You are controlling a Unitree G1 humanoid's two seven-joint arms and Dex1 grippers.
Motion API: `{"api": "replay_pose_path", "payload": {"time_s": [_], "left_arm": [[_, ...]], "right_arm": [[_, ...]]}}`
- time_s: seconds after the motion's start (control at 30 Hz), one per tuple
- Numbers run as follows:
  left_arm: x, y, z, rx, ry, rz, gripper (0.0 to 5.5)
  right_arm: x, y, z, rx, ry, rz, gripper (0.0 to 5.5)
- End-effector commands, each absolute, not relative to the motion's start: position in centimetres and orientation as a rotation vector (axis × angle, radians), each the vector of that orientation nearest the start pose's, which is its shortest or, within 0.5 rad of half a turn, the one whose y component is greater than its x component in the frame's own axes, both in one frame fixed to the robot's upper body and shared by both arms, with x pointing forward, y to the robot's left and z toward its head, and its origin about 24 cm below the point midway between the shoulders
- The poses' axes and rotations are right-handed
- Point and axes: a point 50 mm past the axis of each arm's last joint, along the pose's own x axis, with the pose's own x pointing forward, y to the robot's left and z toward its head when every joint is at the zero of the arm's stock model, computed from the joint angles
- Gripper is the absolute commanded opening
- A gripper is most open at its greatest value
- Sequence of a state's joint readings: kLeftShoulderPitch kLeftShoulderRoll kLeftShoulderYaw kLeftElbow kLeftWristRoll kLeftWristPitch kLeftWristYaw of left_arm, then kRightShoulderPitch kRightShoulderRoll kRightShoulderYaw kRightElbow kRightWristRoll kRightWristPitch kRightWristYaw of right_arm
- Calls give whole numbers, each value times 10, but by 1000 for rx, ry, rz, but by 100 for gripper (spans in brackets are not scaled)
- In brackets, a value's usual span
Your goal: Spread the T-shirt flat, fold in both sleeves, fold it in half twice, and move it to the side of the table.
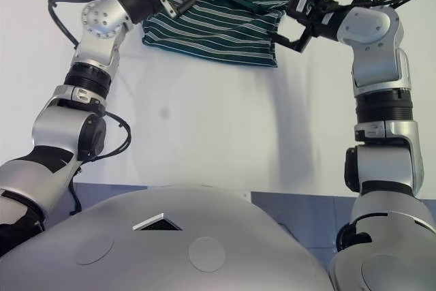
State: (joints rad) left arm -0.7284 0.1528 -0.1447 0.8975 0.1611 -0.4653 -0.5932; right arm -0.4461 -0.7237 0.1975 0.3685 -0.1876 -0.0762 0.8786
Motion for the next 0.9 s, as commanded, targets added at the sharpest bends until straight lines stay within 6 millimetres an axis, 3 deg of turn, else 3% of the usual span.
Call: {"api": "replay_pose_path", "payload": {"time_s": [0.03, 0.17, 0.23, 0.33, 0.43, 0.6, 0.7, 0.8, 0.9], "left_arm": [[341, 91, 39, 869, -1, -974, 538], [322, 112, 5, 1106, 141, -1114, 538], [319, 121, -2, 1153, 170, -1118, 538], [313, 130, -5, 1148, 190, -1135, 538], [299, 133, -8, 1134, 189, -1199, 538], [282, 133, -2, 1138, 156, -1229, 538], [279, 128, 5, 1134, 136, -1234, 538], [279, 126, 9, 1149, 127, -1234, 538], [279, 129, 9, 1156, 138, -1227, 538]], "right_arm": [[288, -221, 70, -1067, 405, 1021, 540], [242, -207, 44, -1123, 489, 1291, 540], [217, -202, 49, -1067, 505, 1423, 540], [196, -186, 74, -904, 429, 1560, 540], [204, -180, 95, -796, 340, 1512, 540], [265, -187, 133, -737, 124, 1097, 540], [279, -187, 118, -750, 144, 993, 540], [275, -189, 88, -767, 238, 991, 540], [278, -202, 78, -785, 290, 947, 540]]}}
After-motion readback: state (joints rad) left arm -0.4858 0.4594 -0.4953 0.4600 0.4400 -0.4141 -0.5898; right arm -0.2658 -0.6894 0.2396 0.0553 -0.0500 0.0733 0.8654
